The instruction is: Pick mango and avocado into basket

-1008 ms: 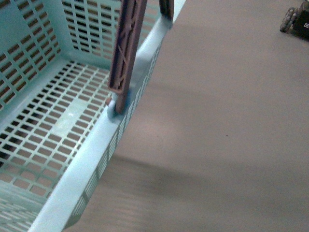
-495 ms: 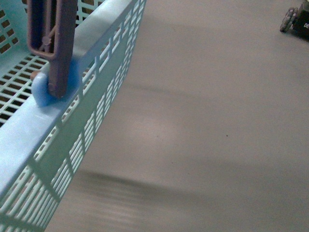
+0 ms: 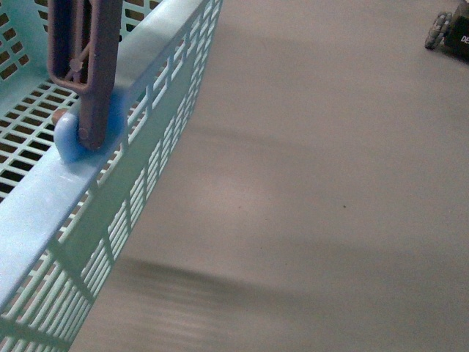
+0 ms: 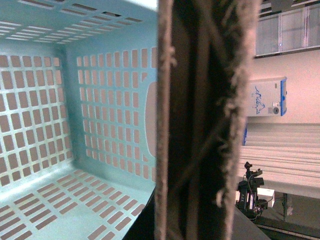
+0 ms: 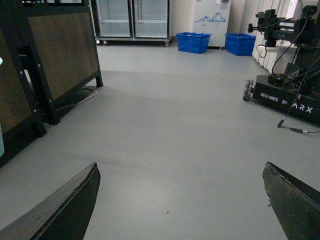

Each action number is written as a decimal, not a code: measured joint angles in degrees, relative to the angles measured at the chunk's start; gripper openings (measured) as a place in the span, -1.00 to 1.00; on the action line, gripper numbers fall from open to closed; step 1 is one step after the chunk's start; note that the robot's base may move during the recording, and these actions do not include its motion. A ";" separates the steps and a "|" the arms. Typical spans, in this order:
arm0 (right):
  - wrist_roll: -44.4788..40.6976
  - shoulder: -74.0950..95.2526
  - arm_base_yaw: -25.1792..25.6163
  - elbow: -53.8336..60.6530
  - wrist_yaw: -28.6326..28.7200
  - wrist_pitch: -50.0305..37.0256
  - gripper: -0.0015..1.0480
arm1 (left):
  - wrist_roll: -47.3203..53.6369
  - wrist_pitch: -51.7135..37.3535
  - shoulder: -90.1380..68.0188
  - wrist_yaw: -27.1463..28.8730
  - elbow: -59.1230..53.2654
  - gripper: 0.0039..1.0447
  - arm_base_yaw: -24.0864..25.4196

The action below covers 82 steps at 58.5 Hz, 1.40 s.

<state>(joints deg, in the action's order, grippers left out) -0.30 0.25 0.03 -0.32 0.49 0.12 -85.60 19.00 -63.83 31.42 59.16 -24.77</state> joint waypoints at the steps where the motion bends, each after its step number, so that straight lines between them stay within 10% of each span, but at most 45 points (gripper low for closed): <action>1: 0.02 0.00 0.00 0.00 0.00 0.00 0.85 | 0.00 0.02 0.00 0.00 0.00 -0.89 0.00; 82: 0.02 0.00 0.00 0.00 0.02 0.00 0.85 | 0.00 0.04 -0.04 0.02 0.17 -0.89 0.00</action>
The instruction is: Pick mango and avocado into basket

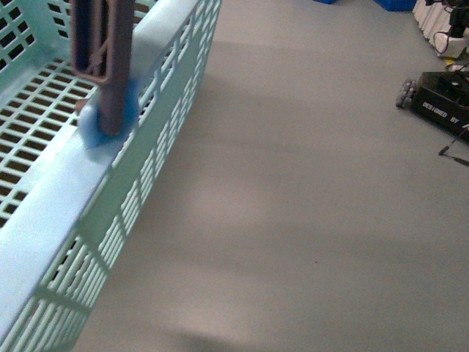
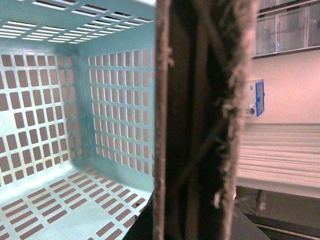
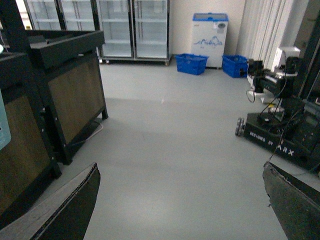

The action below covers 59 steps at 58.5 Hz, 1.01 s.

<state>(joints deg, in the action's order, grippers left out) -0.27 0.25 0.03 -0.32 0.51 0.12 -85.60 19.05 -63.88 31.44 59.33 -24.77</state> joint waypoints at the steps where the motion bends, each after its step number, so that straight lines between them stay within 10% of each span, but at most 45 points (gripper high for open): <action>1: 0.04 0.00 0.00 0.00 0.00 0.00 0.85 | -0.02 0.00 0.00 -0.02 0.00 -0.89 0.00; 59: 0.02 0.00 0.00 0.00 -0.02 -0.02 0.85 | 0.02 0.00 0.11 0.11 0.17 -0.89 0.00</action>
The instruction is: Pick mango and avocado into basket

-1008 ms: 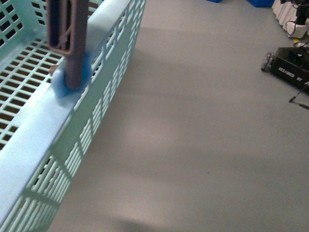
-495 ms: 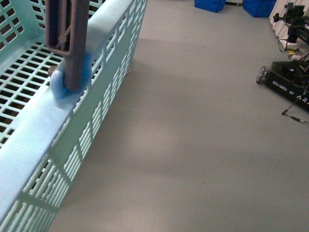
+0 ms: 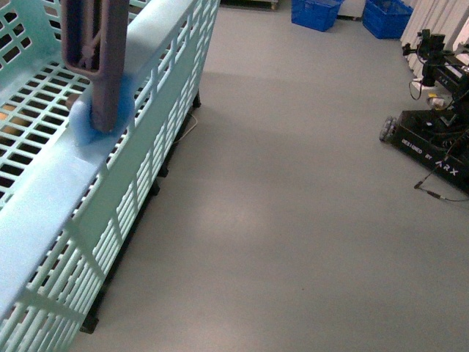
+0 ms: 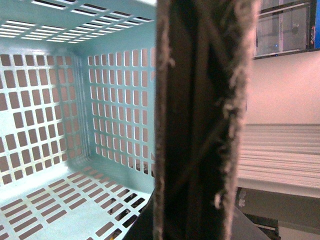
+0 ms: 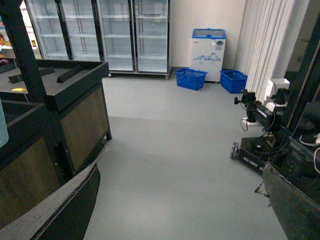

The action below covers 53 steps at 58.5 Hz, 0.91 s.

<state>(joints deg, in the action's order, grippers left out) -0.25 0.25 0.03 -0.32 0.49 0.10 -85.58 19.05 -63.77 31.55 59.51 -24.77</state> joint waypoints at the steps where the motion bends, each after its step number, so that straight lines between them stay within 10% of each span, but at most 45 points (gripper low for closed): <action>1: 0.00 0.00 0.00 -0.02 0.00 0.00 0.85 | 0.00 0.00 0.02 0.02 0.00 -0.89 0.00; 53: 0.00 0.00 0.00 -0.02 -0.17 -0.02 0.85 | -0.61 0.00 -0.11 -0.98 -0.02 -0.90 -0.50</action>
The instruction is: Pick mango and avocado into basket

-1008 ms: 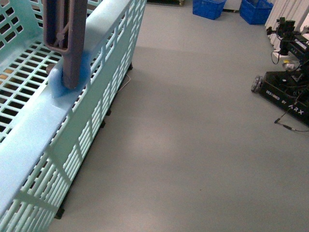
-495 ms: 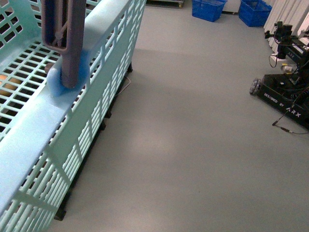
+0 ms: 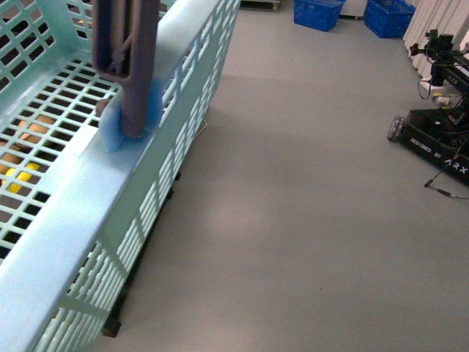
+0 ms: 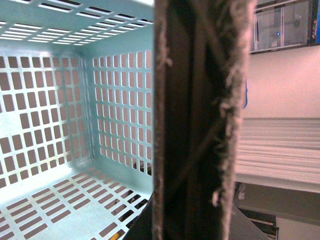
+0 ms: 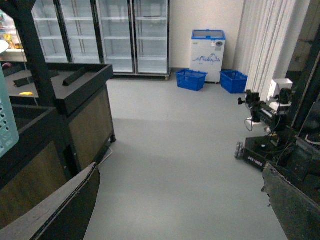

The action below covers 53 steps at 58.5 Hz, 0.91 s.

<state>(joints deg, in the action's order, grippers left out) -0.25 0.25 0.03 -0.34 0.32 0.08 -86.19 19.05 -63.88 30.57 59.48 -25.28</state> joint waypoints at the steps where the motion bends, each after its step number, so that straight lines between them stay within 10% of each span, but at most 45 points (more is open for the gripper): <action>1: 0.00 0.00 0.00 0.00 -0.02 0.00 0.85 | 0.11 0.00 0.00 0.31 0.02 -0.90 0.02; 53: 0.00 0.00 0.00 0.02 0.17 0.02 0.85 | 0.57 0.04 0.07 0.90 0.04 -0.90 0.37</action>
<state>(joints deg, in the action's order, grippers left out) -0.25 0.25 0.03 -0.32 0.49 0.10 -85.62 19.09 -63.81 31.46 59.53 -24.91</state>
